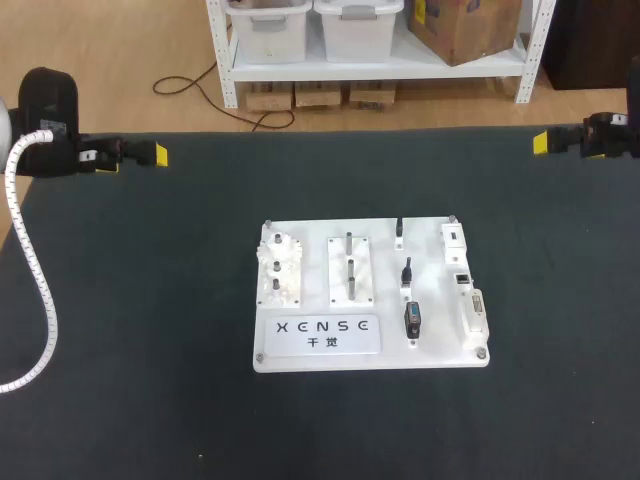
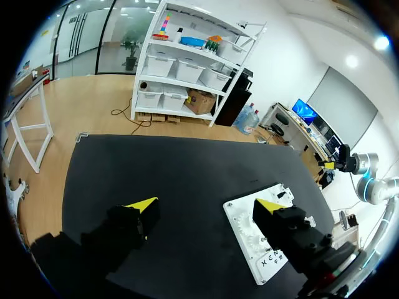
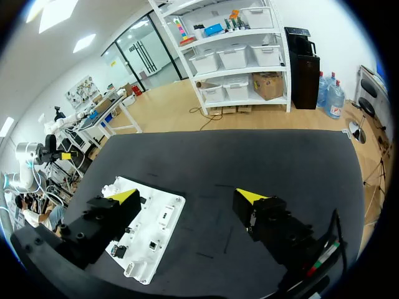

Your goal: Insert the Ethernet cable into its matching sockets.

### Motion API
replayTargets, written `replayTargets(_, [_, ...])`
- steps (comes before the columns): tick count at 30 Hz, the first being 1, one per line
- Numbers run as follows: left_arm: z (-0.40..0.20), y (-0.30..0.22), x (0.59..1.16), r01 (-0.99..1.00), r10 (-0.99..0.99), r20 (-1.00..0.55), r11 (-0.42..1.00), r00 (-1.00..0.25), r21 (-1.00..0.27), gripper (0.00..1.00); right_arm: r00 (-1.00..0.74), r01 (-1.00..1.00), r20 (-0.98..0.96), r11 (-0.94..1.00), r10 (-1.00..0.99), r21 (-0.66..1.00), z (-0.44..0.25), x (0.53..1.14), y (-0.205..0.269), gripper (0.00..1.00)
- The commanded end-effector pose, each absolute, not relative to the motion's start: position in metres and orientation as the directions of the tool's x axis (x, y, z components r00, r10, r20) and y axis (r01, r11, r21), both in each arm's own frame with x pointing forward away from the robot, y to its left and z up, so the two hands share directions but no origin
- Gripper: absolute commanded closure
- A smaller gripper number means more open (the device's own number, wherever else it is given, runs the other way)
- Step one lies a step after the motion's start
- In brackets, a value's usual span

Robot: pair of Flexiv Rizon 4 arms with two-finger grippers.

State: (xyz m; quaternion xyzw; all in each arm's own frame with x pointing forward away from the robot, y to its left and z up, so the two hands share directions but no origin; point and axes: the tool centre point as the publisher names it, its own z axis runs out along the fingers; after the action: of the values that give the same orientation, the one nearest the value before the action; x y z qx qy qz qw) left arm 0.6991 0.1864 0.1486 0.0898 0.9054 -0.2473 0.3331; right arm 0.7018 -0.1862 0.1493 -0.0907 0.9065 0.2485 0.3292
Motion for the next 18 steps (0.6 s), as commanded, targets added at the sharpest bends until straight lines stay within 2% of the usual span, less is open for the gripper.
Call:
replayTargets(1, [0.15,0.185,0.7,0.321,-0.001,-0.643,0.866,-0.766,-0.384,0.0,-0.767,-0.327,-0.642,0.861,-0.001,0.39,0.15,0.701,-0.186,0.0])
replayTargets(14, [0.15,0.185,0.7,0.321,-0.001,-0.643,0.866,-0.766,-0.384,0.0,-0.767,-0.327,-0.642,0.861,-0.001,0.39,0.15,0.701,-0.186,0.0])
replayTargets(18, [0.157,0.17,0.706,0.504,0.149,-0.72,0.808,-0.677,-0.306,0.0,-0.767,-0.327,-0.642,0.861,-0.001,0.39,0.15,0.701,-0.186,0.0])
